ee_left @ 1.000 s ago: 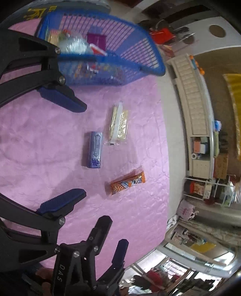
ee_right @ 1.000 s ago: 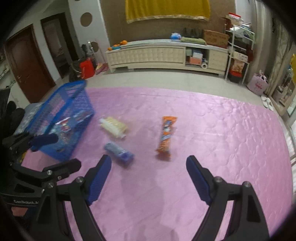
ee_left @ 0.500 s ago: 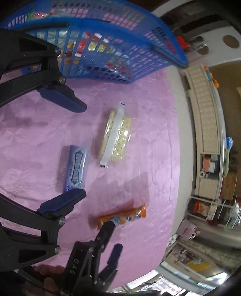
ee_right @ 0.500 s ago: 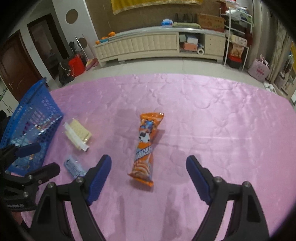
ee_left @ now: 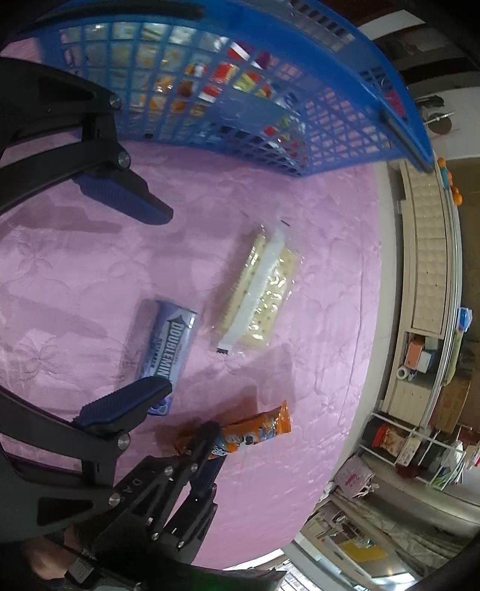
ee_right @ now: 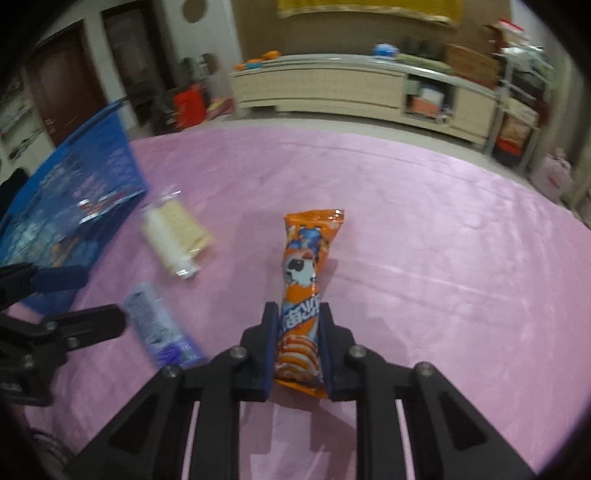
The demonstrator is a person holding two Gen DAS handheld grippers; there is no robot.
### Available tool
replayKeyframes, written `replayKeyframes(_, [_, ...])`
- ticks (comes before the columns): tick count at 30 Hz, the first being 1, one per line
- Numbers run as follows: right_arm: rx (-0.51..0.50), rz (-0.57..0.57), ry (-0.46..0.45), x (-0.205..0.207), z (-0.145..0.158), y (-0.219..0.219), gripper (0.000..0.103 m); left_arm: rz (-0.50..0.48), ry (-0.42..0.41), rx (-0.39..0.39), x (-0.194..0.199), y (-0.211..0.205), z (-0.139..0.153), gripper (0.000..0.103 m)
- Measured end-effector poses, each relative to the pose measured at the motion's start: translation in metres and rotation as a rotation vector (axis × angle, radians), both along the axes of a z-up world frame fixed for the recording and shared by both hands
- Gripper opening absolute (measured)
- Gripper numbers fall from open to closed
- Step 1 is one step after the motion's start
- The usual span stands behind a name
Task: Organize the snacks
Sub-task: 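Grasp the orange-and-white biscuit stick pack with the right tool, then grasp the purple Doublemint gum pack with left tool while right tool holds biscuit pack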
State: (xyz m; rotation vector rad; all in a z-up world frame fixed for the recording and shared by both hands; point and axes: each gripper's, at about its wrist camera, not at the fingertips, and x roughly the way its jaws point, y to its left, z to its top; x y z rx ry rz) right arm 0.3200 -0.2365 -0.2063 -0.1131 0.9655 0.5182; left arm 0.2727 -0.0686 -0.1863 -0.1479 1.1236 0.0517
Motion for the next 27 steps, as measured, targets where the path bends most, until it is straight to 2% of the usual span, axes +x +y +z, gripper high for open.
replayKeyframes(7, [-0.026, 0.094, 0.016, -0.024, 0.000, 0.013, 0.024, 0.009, 0.031, 0.028, -0.013, -0.001, -0.001, 0.083])
replayKeyframes(16, [0.031, 0.154, 0.069, -0.051, 0.001, 0.007, 0.024, 0.021, 0.066, 0.050, -0.008, -0.020, -0.002, 0.083])
replayKeyframes(18, [0.007, 0.133, 0.039, -0.055, 0.006, 0.002, 0.024, 0.024, 0.066, 0.050, -0.002, -0.025, -0.004, 0.083])
replayKeyframes(27, [0.026, 0.075, 0.012, -0.039, 0.017, -0.012, 0.024, 0.087, 0.092, 0.024, 0.022, -0.038, -0.015, 0.083])
